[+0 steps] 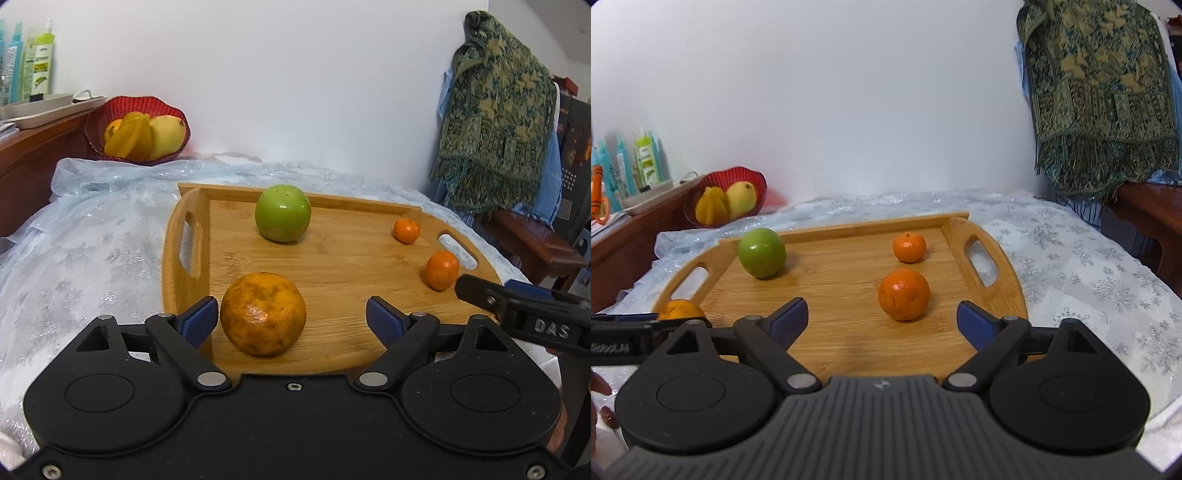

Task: Organize fruits
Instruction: 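Open both tools to release the orange and tangerine on the tray, then grasp the dark purple tomato with the left tool while the right tool approaches a red date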

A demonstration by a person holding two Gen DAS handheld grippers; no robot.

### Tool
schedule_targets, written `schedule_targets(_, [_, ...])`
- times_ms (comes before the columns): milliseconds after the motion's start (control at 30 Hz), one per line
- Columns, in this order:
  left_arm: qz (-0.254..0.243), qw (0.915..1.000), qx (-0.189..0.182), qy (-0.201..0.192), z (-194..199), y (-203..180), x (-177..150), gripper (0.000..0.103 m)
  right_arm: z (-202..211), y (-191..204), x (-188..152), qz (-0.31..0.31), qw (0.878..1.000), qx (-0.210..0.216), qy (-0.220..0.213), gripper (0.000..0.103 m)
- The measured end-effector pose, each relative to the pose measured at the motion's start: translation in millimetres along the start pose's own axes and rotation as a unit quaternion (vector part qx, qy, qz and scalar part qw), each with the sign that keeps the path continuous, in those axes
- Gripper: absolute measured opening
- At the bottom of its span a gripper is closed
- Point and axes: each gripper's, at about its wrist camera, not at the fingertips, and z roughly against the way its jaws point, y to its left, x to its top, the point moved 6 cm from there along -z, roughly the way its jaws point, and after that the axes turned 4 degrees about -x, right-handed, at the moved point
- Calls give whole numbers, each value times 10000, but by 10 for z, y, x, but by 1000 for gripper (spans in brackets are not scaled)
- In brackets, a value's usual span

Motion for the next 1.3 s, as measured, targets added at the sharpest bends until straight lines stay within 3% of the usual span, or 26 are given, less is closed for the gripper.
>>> schedule_targets(300, [-68,9997,-55,-226,188,-164,-131,94,314,128,-124,318,9988,158,-335,98])
schedule_targets(567, [-321,9991,165,-229,435,-285,-369,95,564,176,-258,416,9974,337,-477,97])
schedule_targets(700, [-302,9994,144,-126,517,-329,-432,95,671,184,-329,530,9966,383,-501,90])
schedule_targets(867, [-313,9995,-66,18,594,-420,-517,86,773,172,-428,802,9953,243,-486,78])
schedule_targets(933, [-283,9994,-206,85,635,-471,-554,75,803,141,-463,914,9945,102,-497,69])
schedule_targets(1100, [-317,9981,-480,202,715,-655,-618,59,800,-54,-492,951,9940,-353,-396,57])
schedule_targets(1300, [-450,9973,-495,288,678,-901,-704,56,769,-273,-531,796,9944,-669,-190,56])
